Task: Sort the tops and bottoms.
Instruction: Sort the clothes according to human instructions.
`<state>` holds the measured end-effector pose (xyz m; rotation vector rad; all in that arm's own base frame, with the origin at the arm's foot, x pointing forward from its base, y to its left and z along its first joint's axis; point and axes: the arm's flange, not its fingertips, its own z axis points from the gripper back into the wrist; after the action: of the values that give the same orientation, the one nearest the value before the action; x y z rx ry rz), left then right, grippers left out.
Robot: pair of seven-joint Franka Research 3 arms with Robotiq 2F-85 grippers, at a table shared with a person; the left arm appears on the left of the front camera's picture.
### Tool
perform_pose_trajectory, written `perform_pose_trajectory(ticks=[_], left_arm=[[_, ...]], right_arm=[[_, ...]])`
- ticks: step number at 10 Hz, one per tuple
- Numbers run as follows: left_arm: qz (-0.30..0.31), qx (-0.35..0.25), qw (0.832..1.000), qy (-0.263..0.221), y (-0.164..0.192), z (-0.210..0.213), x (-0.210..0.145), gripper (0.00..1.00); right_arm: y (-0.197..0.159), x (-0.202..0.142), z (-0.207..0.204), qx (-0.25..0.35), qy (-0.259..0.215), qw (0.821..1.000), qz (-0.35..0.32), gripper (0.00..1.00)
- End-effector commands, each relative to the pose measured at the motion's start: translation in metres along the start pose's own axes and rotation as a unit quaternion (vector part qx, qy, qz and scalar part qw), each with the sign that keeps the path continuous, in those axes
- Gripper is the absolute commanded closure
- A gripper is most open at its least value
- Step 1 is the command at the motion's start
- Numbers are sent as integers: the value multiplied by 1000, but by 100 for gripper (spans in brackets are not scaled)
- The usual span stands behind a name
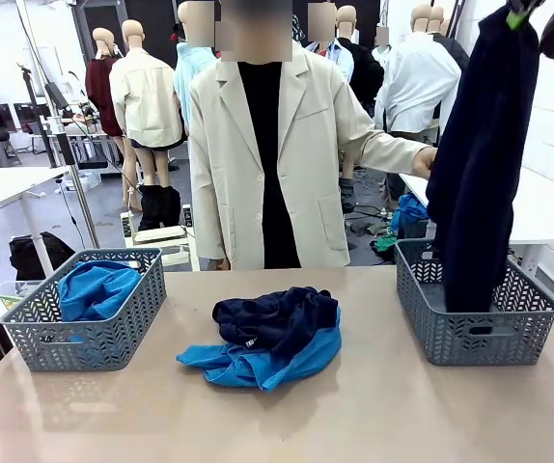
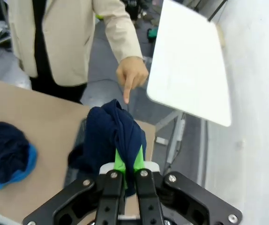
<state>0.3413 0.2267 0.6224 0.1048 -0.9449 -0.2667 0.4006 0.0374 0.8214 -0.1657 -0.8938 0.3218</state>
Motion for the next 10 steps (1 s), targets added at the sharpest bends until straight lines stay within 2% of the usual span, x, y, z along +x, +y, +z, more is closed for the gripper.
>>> perform_pose_trajectory(ticks=[1,3,5,6,7,9,10], left_arm=[[4,1,1000,9,1,1,2,0],[4,1,1000,9,1,1,2,0],[4,1,1000,9,1,1,2,0],[4,1,1000,9,1,1,2,0],[4,1,1000,9,1,1,2,0],[4,1,1000,9,1,1,2,0],[4,1,1000,9,1,1,2,0]], right_arm=[[-6,5,9,-4,-9,1000,7,100],[-3,5,10,-3,-9,1000,0,100],[-11,5,-52,38,38,999,-5,100],[-14,-7,-88,58,76,995,-7,100],[-17,-20,-111,75,93,992,-29,100],[-8,-47,-163,123,146,980,-59,100],[6,-62,-201,134,201,968,-67,100]])
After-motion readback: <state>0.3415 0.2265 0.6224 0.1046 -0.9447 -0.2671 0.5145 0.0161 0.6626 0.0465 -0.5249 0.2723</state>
